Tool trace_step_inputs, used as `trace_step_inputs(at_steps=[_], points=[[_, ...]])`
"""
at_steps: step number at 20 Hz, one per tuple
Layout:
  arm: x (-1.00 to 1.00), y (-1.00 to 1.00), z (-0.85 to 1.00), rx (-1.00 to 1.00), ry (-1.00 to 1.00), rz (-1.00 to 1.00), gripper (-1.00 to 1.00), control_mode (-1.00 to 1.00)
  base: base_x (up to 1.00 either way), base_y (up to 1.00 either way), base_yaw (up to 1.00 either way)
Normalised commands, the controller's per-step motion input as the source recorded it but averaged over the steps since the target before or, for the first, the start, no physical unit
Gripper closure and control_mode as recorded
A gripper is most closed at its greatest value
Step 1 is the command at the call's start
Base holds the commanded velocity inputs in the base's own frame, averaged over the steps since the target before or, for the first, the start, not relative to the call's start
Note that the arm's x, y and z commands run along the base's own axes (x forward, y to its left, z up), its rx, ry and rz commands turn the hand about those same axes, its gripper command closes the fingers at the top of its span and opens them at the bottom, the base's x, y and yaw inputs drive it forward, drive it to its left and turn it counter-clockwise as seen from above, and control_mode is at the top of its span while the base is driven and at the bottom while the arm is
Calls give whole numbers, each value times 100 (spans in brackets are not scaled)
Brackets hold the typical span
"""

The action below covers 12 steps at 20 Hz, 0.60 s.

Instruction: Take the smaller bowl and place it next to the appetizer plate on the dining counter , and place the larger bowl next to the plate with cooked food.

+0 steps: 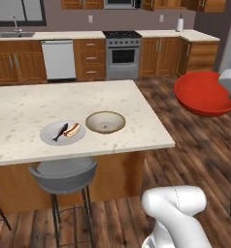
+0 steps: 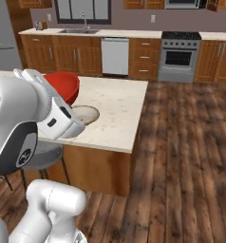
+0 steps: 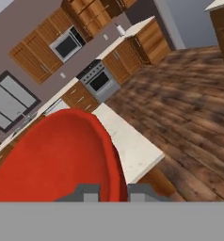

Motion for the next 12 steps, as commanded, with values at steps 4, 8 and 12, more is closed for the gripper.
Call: trace_step_inputs(at_steps=[4, 8, 12], points=[[0, 0, 0, 0, 0, 0, 100, 100, -8, 100, 0], [0, 0, 0, 0, 0, 0, 100, 100, -3, 100, 0], [0, 0, 0, 0, 0, 0, 100, 100, 4, 100, 0]])
